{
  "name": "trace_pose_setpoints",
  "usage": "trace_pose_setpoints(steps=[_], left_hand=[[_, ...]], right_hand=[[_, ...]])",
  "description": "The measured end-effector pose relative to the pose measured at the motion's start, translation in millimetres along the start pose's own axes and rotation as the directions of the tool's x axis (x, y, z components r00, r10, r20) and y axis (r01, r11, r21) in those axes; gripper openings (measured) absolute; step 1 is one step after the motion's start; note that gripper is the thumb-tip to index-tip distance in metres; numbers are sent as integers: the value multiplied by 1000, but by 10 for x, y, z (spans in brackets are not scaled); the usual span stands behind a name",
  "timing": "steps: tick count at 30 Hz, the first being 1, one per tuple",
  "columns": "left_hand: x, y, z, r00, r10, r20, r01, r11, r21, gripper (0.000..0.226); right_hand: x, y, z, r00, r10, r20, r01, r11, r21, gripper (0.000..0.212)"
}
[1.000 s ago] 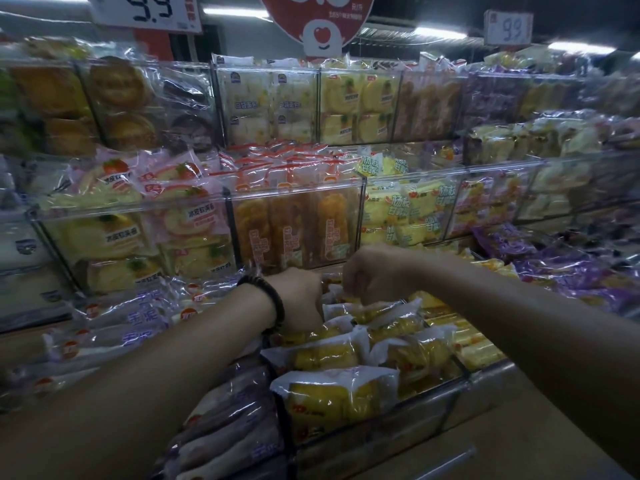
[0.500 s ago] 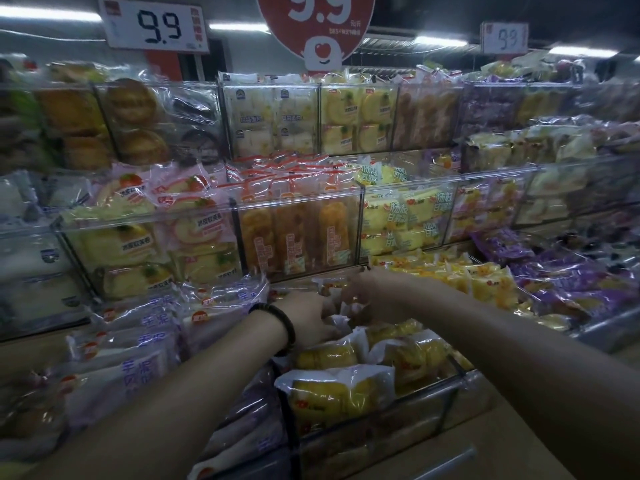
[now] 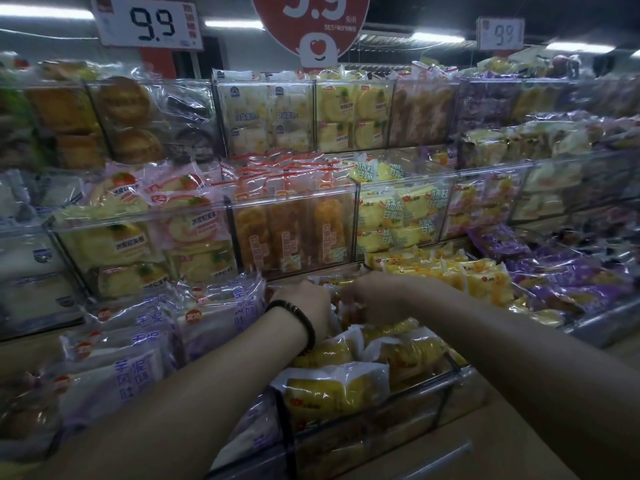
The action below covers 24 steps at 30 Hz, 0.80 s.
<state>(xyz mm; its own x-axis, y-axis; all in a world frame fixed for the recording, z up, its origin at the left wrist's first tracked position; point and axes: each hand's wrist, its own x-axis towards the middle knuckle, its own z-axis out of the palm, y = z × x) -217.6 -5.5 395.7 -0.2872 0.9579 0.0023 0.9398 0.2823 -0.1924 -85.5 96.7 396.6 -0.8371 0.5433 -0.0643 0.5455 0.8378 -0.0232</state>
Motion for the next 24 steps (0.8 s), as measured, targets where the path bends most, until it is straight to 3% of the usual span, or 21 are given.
trace_pose_setpoints(steps=[2, 5, 9, 13, 16, 21, 24], left_hand=[[13, 8, 0, 998, 67, 13, -67, 997, -38, 43], [17, -67, -27, 994, 94, 58, -85, 986, -144, 17], [-15, -159, -14, 981, 117, 156, -92, 983, -156, 49], [-44, -90, -10, 985, 102, 142, -91, 992, -84, 37], [-58, -16, -12, 993, 62, 101, -56, 997, -53, 53], [-101, 172, -30, 989, -42, 145, 20, 989, 149, 67], [-106, 200, -94, 979, -57, 195, 23, 985, 172, 76]], right_hand=[[-21, -8, -26, 999, 9, 39, -9, 1000, -8, 54], [-16, -41, -59, 999, 1, 46, 0, 1000, -22, 65], [37, -136, -57, 1000, 21, 23, -19, 996, -88, 63], [51, -175, -110, 998, 60, -23, -62, 994, -91, 58], [33, -195, -248, 992, 62, -113, -73, 992, -100, 37], [-5, -299, -331, 1000, 21, -20, -26, 961, -275, 45], [20, -243, -306, 1000, 25, -2, -25, 969, -244, 46]])
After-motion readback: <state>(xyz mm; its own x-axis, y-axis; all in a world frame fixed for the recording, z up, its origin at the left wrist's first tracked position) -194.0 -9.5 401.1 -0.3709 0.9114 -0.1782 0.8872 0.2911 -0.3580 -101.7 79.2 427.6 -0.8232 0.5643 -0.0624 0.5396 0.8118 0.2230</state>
